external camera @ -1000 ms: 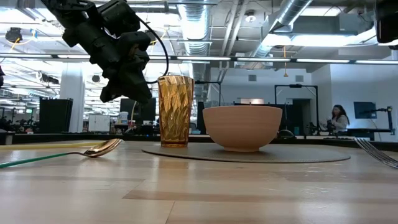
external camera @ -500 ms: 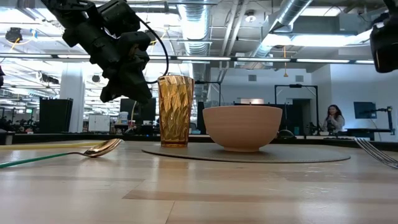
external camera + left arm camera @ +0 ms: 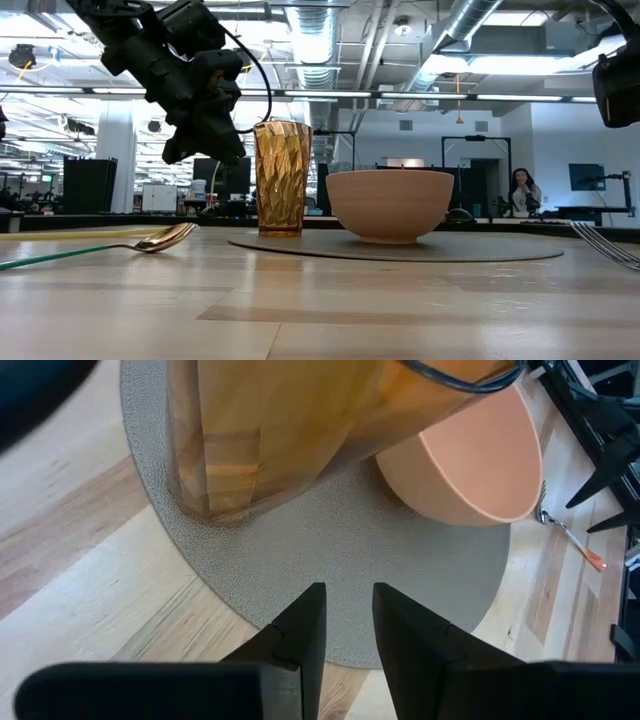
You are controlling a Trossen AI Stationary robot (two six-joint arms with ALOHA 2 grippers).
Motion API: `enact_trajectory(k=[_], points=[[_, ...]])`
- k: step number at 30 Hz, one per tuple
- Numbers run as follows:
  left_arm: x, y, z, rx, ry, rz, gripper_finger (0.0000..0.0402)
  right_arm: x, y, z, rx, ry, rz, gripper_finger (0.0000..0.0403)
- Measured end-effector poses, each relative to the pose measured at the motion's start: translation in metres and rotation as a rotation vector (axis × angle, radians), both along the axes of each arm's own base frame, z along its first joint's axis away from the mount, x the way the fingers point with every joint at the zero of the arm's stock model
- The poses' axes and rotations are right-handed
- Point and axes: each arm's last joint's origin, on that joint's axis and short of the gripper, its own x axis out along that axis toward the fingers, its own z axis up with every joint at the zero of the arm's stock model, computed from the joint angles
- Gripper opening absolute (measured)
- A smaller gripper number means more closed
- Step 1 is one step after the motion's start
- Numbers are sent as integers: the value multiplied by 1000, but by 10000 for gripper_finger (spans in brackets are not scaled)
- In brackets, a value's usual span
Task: Pick & Place Utensil
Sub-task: Put the orange silver fork into the light pink bowl
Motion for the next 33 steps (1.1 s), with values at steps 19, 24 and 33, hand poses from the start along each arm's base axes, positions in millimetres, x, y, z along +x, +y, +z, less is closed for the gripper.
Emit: enact_trajectory(k=[19,24,33], points=[[1,0,1,3,-12,1,86,13,12,-30,-27,28,18,170],[1,0,1,3,-17,0,86,18,10,-36,-39,48,48,166],[1,1,2,7,-23,5,86,18,10,-40,-60,59,70,100]])
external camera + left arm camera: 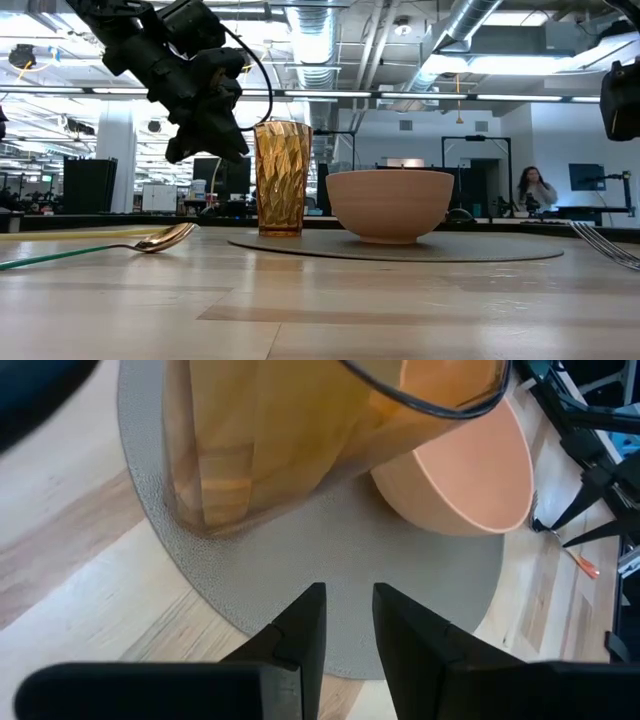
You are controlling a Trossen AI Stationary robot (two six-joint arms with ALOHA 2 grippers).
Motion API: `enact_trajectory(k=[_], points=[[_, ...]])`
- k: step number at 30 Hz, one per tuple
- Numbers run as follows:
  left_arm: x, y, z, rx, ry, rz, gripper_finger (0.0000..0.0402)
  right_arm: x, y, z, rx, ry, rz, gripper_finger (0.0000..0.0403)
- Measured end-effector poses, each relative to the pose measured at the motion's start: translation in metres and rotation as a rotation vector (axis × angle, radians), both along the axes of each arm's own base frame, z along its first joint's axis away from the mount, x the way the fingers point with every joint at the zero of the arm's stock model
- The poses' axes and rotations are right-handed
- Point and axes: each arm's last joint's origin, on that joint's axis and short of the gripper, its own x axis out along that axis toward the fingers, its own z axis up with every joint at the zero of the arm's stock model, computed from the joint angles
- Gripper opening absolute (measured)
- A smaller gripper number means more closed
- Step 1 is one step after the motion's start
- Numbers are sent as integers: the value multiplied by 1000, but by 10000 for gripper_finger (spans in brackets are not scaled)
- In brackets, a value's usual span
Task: Pick & Place Utensil
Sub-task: Put the orange silver fork into the light pink bowl
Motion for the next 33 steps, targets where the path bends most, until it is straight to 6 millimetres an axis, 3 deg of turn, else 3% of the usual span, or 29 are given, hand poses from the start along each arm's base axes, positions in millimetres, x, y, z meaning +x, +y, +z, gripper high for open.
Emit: enact_trajectory(k=[9,15,23,33], points=[[0,0,0,0,-3,0,86,0,-4,11,22,-21,19,7],[0,0,0,1,-6,0,86,3,-15,38,82,-121,-31,11],[0,0,1,1,-7,-1,86,5,-39,72,12,-300,-35,2],[0,0,1,42,-6,-36,86,5,-57,92,-105,-422,5,1]])
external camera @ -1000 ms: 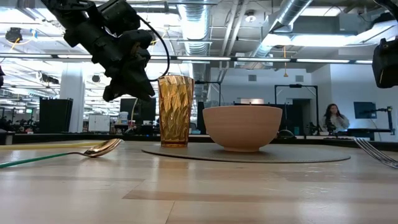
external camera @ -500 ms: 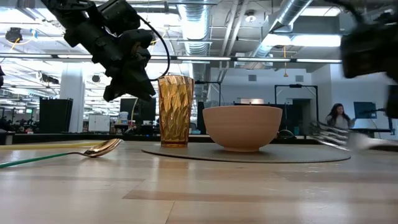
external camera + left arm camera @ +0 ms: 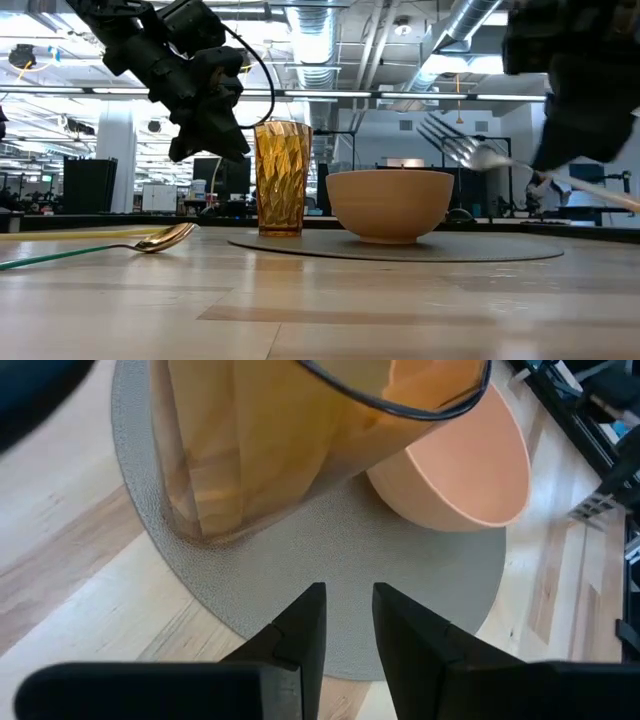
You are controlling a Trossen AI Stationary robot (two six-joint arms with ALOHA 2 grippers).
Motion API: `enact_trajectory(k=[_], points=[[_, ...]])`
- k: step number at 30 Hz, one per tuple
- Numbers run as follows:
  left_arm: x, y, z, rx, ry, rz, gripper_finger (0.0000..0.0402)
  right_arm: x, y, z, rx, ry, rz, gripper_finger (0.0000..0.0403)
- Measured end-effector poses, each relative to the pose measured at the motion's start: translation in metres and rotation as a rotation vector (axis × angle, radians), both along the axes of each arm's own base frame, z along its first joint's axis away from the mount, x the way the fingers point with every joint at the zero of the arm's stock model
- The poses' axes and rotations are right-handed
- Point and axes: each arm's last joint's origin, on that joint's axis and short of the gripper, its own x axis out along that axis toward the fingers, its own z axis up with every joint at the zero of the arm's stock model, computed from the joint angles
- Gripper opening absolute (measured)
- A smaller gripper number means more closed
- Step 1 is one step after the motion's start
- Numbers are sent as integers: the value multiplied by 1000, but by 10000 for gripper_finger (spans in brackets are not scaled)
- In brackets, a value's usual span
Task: Pick & Place Utensil
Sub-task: Put the orange silver fork into the light pink bowl
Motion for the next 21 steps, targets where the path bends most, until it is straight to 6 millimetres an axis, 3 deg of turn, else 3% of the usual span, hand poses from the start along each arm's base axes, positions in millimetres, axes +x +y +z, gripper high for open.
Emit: enact_trajectory(k=[6,13,21], points=[[0,0,0,0,-2,0,86,-3,-17,17,-5,-66,-22,0],[2,0,2,2,-28,3,86,-14,-40,45,-80,57,-91,0],[12,-5,16,39,-196,-31,86,-3,-69,88,-262,149,-92,0]])
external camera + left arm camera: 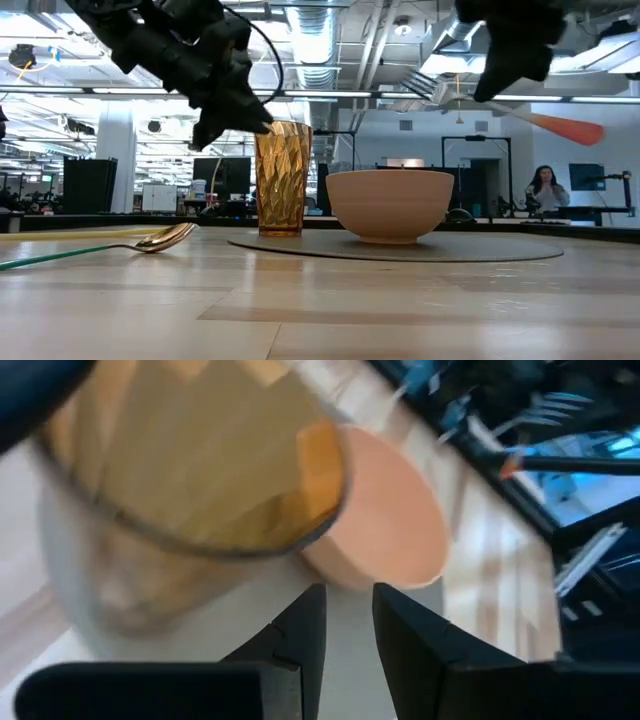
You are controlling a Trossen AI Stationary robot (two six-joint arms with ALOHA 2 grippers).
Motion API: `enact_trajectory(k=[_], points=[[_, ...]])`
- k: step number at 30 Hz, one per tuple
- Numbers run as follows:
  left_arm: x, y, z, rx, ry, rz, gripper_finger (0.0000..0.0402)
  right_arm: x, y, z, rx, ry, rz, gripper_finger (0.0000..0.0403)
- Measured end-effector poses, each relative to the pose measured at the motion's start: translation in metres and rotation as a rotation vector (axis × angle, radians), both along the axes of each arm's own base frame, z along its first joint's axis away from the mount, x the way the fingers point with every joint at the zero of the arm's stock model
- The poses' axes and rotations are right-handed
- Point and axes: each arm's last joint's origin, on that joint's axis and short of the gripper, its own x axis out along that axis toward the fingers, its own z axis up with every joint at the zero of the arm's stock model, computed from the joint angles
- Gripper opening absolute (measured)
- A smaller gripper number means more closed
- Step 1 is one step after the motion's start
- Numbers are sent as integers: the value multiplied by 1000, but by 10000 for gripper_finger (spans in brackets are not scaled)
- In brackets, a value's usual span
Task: Pick & Place Utensil
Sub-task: Put the orange silver fork into the light pink bowl
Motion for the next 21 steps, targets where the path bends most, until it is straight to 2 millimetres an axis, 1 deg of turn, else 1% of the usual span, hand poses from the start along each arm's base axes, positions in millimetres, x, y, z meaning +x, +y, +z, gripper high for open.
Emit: enact_trajectory(k=[3,8,11,16,21], points=[[2,-6,3,49,-33,-49,86,8,-11,1,5,42,11,0],[6,-14,8,82,-87,-96,86,22,-28,-9,15,125,22,0],[7,-17,11,89,-123,-107,86,27,-36,-14,29,167,62,0],[9,-21,15,95,-169,-121,86,32,-42,-15,9,182,188,0],[10,-21,15,97,-176,-121,86,32,-43,-13,-111,178,323,0]])
